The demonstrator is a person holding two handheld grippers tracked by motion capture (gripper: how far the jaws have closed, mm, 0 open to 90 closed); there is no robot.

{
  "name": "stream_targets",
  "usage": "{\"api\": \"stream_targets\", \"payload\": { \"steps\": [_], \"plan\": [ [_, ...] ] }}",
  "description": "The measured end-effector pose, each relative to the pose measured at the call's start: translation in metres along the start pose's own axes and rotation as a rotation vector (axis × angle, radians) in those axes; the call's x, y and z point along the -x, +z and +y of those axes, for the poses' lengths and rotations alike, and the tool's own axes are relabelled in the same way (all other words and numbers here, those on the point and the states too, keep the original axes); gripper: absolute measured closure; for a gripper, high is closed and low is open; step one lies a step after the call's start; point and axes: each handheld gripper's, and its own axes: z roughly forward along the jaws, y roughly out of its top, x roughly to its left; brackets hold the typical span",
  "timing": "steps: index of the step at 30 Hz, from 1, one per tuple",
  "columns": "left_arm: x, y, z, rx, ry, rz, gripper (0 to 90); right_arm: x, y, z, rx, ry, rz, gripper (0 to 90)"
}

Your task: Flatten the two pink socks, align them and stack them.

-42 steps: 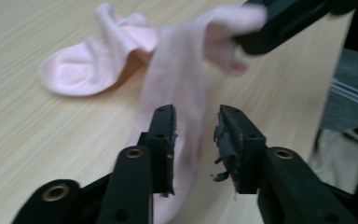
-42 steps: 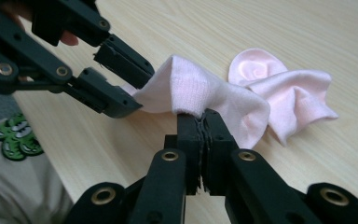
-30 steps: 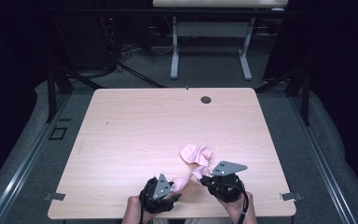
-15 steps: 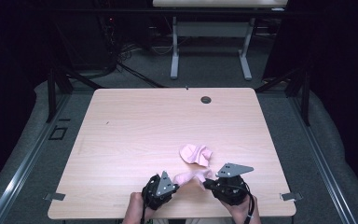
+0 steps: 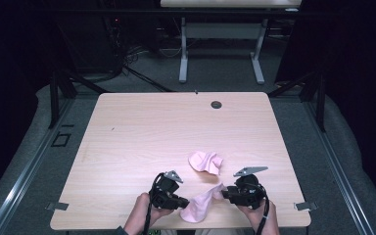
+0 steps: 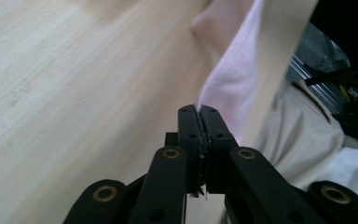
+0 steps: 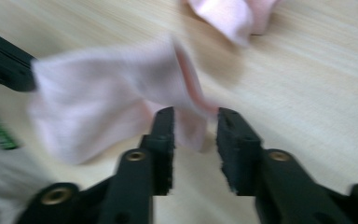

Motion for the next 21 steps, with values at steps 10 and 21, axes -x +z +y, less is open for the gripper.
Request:
{"api": "stream_targets", "payload": {
  "steps": [10, 21],
  "plan": [
    [-0.012, -0.003, -0.006, -0.003, -0.052, 0.159, 58.8, 0.006, 0.011, 0.02, 0.045, -0.104, 0.017, 58.5],
    [0.02, 0.005, -0.025, -0.036, -0.001, 0.253, 57.3, 0.012, 0.048, 0.034, -0.025, -0.173, -0.072, 61.4]
  ]
}}
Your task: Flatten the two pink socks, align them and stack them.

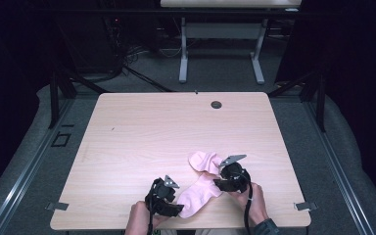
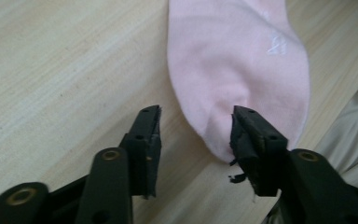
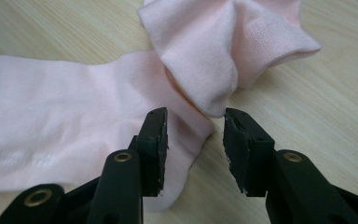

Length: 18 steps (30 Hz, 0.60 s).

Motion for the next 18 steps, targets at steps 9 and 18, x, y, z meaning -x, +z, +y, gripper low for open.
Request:
{"api": "stream_targets", "payload": {
  "steps": [9, 18],
  "plan": [
    [0.0, 0.0, -0.001, -0.009, 0.059, 0.02, 87.2, -0.011, -0.002, -0.011, -0.004, 0.025, -0.004, 82.8],
    [-0.012, -0.003, 0.0, -0.037, 0.082, 0.058, 88.1, -0.019, -0.02, -0.036, -0.026, 0.1, 0.039, 84.1]
  ]
}}
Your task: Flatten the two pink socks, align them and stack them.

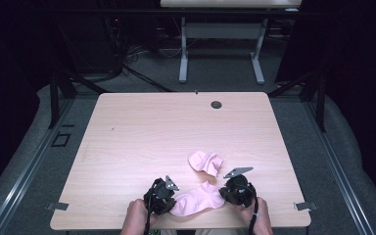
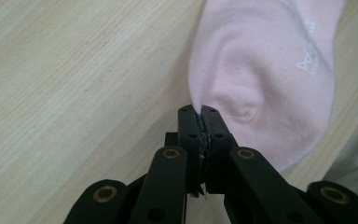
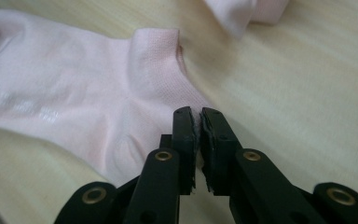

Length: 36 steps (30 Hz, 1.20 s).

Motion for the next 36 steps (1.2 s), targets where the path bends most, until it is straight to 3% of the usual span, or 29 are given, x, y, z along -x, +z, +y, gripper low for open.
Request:
{"api": "stream_targets", "payload": {
  "steps": [5, 7, 9, 12, 16, 19, 23, 26, 32, 34, 36],
  "plan": [
    [-0.006, 0.0, 0.002, -0.019, 0.004, 0.003, 88.0, -0.008, -0.006, -0.012, 0.006, 0.027, 0.004, 84.9],
    [-0.009, 0.0, 0.003, -0.018, 0.003, -0.001, 87.1, -0.009, -0.008, -0.012, -0.028, 0.006, 0.002, 84.2],
    [-0.014, -0.003, 0.004, 0.002, -0.012, -0.006, 77.8, -0.009, -0.009, -0.011, -0.034, 0.002, 0.014, 79.2],
    [-0.026, -0.011, 0.013, 0.032, -0.021, 0.014, 61.8, 0.0, -0.015, -0.006, 0.023, 0.029, 0.037, 71.4],
    [-0.05, -0.021, 0.034, 0.105, -0.066, 0.022, 48.4, 0.017, -0.026, 0.01, 0.115, 0.072, 0.034, 62.2],
    [-0.065, -0.022, 0.056, 0.158, -0.07, 0.032, 43.5, 0.028, -0.028, 0.027, 0.148, 0.093, 0.034, 59.0],
    [-0.078, -0.01, 0.082, 0.193, -0.083, -0.018, 42.4, 0.037, -0.019, 0.045, 0.143, 0.107, 0.018, 57.2],
    [-0.082, 0.003, 0.101, 0.194, -0.083, -0.018, 43.3, 0.042, -0.007, 0.054, 0.127, 0.128, 0.018, 56.5],
    [-0.095, 0.038, 0.128, 0.126, -0.088, -0.022, 45.0, 0.049, 0.009, 0.061, 0.106, 0.168, 0.059, 51.7],
    [-0.095, 0.049, 0.133, 0.101, -0.085, -0.004, 47.9, 0.053, 0.014, 0.062, 0.101, 0.189, 0.087, 50.3],
    [-0.094, 0.059, 0.138, 0.07, -0.076, 0.029, 51.9, 0.055, 0.019, 0.062, 0.083, 0.191, 0.087, 51.9]
  ]
}}
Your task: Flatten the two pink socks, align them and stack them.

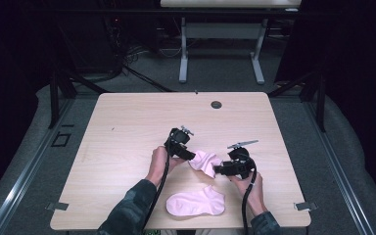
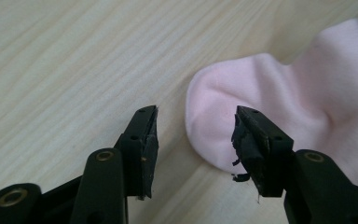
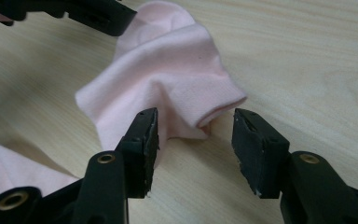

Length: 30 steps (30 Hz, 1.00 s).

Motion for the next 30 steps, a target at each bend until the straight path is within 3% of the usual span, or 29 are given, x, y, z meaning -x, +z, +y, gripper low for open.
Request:
{"api": "stream_targets", "payload": {
  "steps": [6, 11, 17, 20, 24, 30],
  "plan": [
    [0.004, 0.009, 0.001, -0.023, 0.032, 0.02, 66.4, 0.001, 0.012, 0.002, -0.021, -0.027, -0.039, 60.2],
    [0.007, 0.01, 0.002, -0.018, 0.056, 0.017, 77.5, -0.003, 0.02, 0.005, -0.033, -0.077, -0.06, 71.2],
    [0.008, 0.011, 0.001, 0.0, 0.063, 0.022, 87.3, -0.006, 0.021, 0.004, -0.025, -0.084, -0.074, 82.8],
    [0.007, 0.01, -0.002, 0.017, 0.052, 0.027, 88.2, -0.005, 0.018, 0.003, -0.014, -0.093, -0.073, 83.2],
    [0.001, 0.006, -0.009, 0.055, 0.003, 0.007, 88.6, -0.003, 0.012, 0.002, 0.005, -0.08, -0.064, 83.3],
    [-0.001, -0.015, -0.019, 0.119, -0.031, 0.024, 88.7, -0.001, -0.001, 0.002, 0.006, -0.087, -0.061, 83.2]
  ]
}}
